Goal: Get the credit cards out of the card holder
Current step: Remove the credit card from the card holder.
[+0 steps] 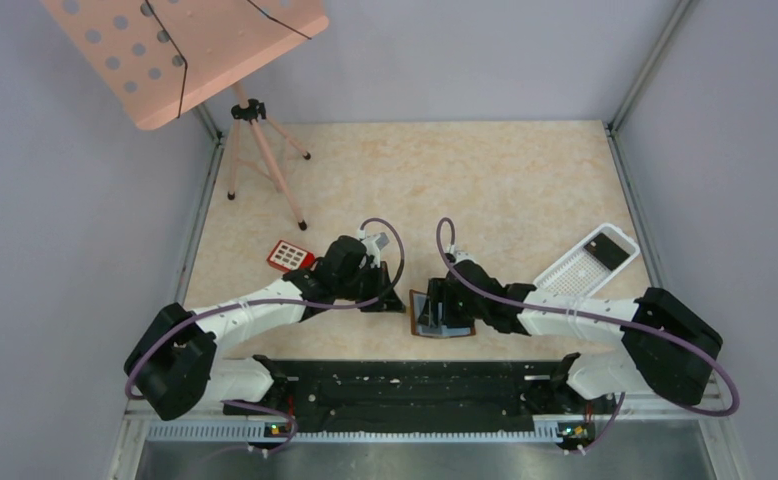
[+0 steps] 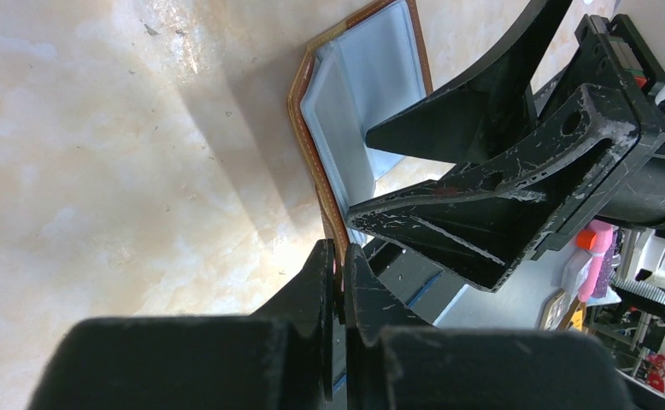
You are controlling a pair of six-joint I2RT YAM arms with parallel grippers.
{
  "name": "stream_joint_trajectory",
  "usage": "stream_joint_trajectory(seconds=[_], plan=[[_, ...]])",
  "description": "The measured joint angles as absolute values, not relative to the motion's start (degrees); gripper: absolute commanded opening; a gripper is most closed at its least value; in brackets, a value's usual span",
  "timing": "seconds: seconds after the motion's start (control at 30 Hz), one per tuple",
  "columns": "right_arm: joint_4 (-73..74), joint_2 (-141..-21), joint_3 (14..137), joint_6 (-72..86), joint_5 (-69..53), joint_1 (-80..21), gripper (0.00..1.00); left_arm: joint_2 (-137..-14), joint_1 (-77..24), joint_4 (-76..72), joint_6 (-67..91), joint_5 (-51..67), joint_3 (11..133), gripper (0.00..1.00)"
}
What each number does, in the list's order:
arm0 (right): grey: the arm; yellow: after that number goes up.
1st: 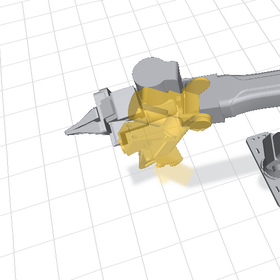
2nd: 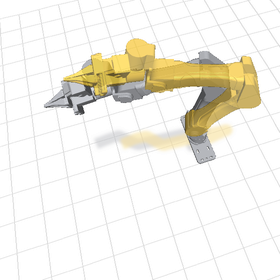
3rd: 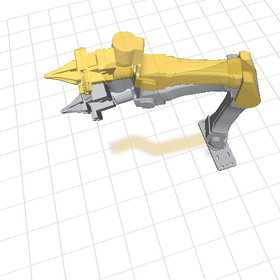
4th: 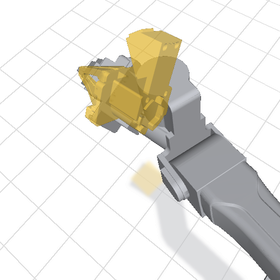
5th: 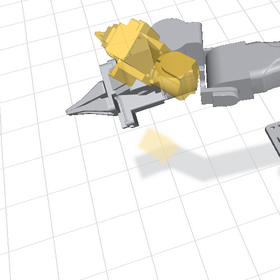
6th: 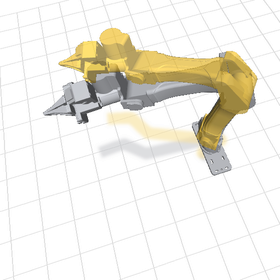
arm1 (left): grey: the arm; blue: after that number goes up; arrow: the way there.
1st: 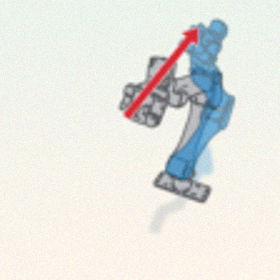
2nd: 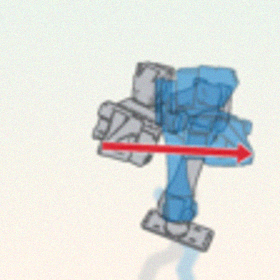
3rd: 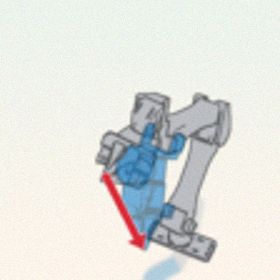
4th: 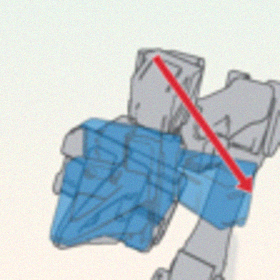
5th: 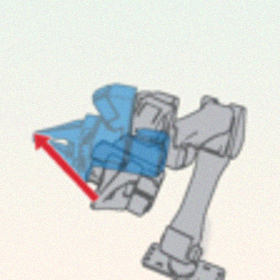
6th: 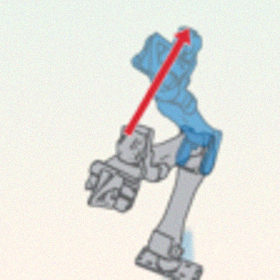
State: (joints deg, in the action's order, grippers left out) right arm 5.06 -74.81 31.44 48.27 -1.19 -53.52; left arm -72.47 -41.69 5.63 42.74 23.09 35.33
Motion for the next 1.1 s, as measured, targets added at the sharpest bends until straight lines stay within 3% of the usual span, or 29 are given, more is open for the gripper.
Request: stream_joint_trajectory(seconds=[1.1], plan=[[14.7, -68.5, 32.8, 48.0, 8.7, -54.3, 0.59, -72.5, -41.7, 5.7, 42.7, 22.9, 35.3, 0.0]])
